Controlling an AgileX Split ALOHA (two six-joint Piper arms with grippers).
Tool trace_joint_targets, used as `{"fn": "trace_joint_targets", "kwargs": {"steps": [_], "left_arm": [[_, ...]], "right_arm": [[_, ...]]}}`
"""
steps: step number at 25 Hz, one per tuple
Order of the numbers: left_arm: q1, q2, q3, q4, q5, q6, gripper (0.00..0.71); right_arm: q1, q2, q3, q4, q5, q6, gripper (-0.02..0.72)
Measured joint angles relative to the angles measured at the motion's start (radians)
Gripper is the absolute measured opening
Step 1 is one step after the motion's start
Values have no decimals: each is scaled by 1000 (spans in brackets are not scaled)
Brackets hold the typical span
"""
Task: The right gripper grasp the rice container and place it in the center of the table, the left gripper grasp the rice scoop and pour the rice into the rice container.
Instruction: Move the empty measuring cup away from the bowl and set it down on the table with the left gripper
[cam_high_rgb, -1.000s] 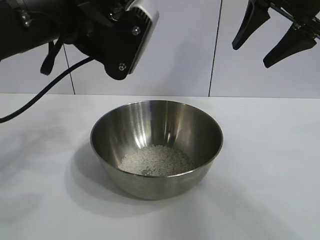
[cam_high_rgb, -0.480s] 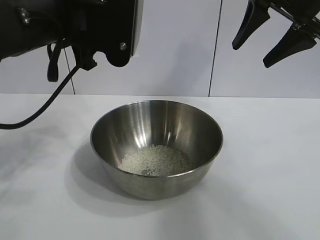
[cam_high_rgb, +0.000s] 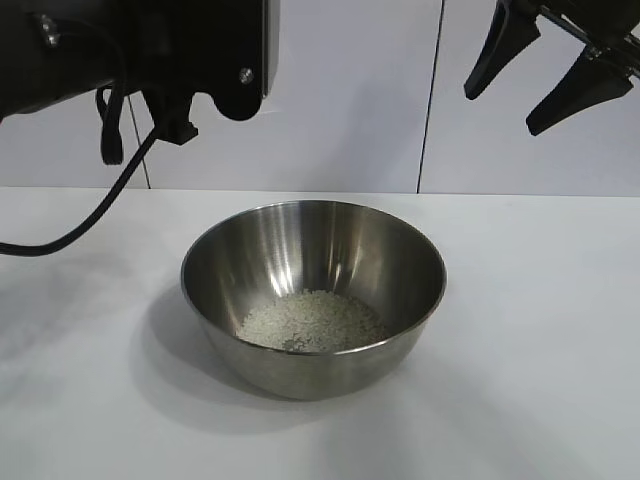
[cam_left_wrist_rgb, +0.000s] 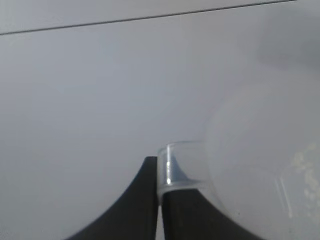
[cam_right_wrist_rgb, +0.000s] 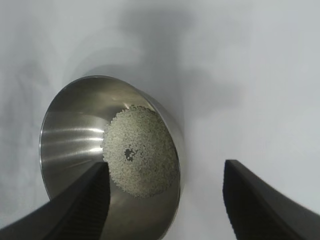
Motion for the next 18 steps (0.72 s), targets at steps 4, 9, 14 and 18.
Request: {"fn": "trace_joint_targets", "kwargs": {"steps": [4, 9, 14, 18], "left_arm": [[0, -18, -1, -92, 68, -101, 4], [5, -75, -32, -223, 214, -255, 4], [64, -140, -40, -295, 366, -447, 3], [138, -201, -40, -308, 453, -607, 3]], "right_arm": [[0, 0, 0, 0, -3, 0, 452], [0, 0, 0, 0, -6, 0, 452], [0, 0, 0, 0, -6, 0, 452], [0, 0, 0, 0, -6, 0, 452]]}}
